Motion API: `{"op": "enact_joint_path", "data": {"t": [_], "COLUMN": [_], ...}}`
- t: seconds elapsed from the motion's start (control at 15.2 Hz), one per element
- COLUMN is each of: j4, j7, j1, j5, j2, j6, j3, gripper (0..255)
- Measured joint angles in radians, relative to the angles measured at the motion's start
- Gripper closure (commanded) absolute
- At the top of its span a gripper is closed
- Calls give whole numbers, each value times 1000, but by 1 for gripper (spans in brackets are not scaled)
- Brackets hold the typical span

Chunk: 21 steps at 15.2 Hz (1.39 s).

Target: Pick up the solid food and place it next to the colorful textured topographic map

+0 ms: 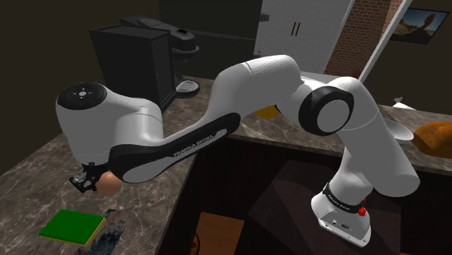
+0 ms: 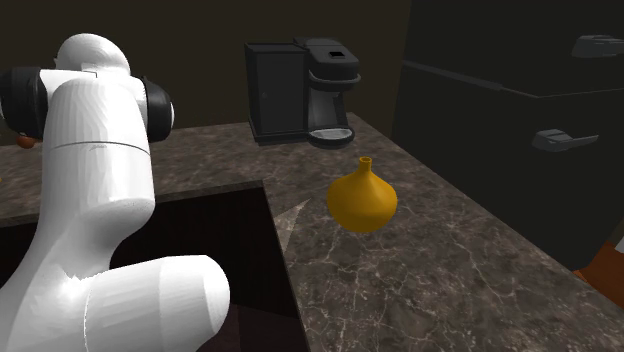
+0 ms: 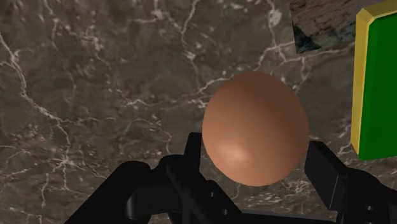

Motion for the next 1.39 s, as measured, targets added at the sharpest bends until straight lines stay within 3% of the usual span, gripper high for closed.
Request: {"op": "enact_joint_path", "data": {"t": [0.66,0.73,1.19,1.39], "j4": [-28,-28,-58,-56], "j7": [21,21,26,18], "j1": [-1,-1,-5,-4], "j5": [-16,-16,-13,1], "j2": [20,20,1,-43], "j6": [53,53,55,10], "j3": [-10,-10,-6,7], "gripper": [255,0,0,0]}}
